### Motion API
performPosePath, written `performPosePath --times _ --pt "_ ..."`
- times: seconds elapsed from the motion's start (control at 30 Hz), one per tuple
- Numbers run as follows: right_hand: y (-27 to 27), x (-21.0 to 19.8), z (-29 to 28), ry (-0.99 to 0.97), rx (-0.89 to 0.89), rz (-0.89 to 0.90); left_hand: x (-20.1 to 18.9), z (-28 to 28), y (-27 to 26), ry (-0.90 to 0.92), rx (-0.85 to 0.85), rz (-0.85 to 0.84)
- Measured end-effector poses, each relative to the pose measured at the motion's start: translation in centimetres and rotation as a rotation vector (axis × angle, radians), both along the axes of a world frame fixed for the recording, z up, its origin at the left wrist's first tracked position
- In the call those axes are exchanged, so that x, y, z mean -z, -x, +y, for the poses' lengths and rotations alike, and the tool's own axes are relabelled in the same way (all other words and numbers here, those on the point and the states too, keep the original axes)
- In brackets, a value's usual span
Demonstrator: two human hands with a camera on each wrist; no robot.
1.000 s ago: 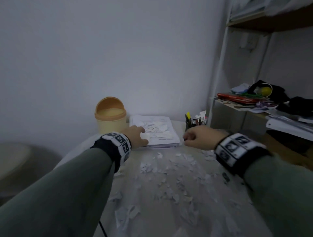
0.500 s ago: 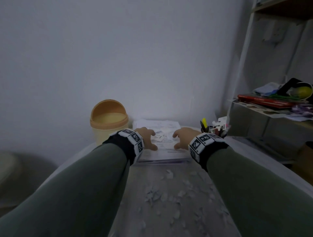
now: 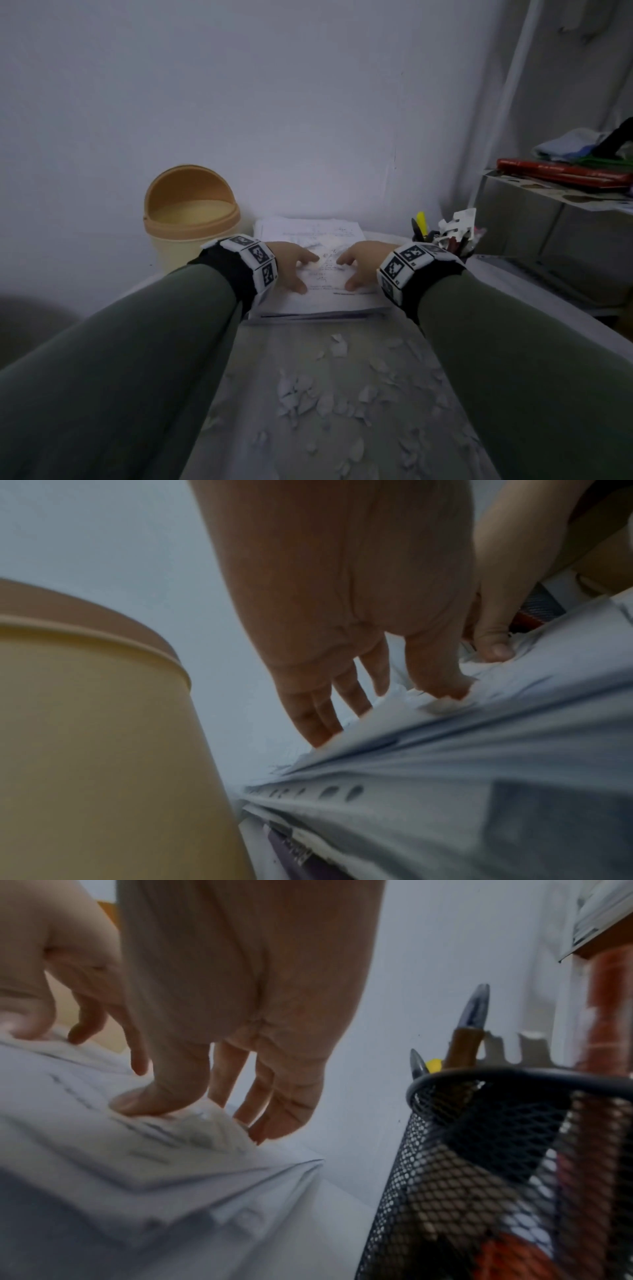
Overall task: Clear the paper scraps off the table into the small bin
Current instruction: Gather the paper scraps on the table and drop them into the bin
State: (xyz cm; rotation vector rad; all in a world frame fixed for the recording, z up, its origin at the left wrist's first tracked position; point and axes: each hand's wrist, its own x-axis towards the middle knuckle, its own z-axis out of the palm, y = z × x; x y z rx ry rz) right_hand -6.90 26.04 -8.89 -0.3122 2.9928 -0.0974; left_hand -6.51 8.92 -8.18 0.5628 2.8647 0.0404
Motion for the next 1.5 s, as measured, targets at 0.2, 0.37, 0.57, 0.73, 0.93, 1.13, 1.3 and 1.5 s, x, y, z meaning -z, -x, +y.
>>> performPosePath --times 0.2,0.37,0.57,0.73,0.93,1.13,1.3,1.5 --pt "-1.7 -0.1 0.0 0.137 0.028 0.058 0.5 -0.2 -1.2 -0.007 -0.009 0.07" --pt "-3.3 -0.4 -0.3 0.187 0.042 0.068 0.6 -0.1 -2.2 0.015 -0.004 0.083" --pt "-5.2 -1.8 -0.4 0.144 0.025 0.078 0.2 1.1 -4.6 0.048 -0.043 0.159" --pt "-6.8 -4.2 -0.7 0.179 0.023 0.15 -1.1 -0.2 -5.8 -0.01 -0.033 0.311" --pt "-7.1 -6.5 -3.8 0.256 0.02 0.201 -4.2 -4.8 -7.4 -0.269 -0.067 0.542" --pt "-6.3 -9.0 -8.9 0.423 -0.013 0.313 -8.2 -10.2 -7.7 -0.47 -0.195 0.686" --pt "-4.7 -10.7 -13.3 0.539 -0.066 0.412 -9.9 -13.1 -6.6 -0.535 -0.297 0.753" --pt "-2.2 -10.0 -17.2 0.541 -0.059 0.437 -8.7 -15.2 -4.9 -0.546 -0.338 0.722"
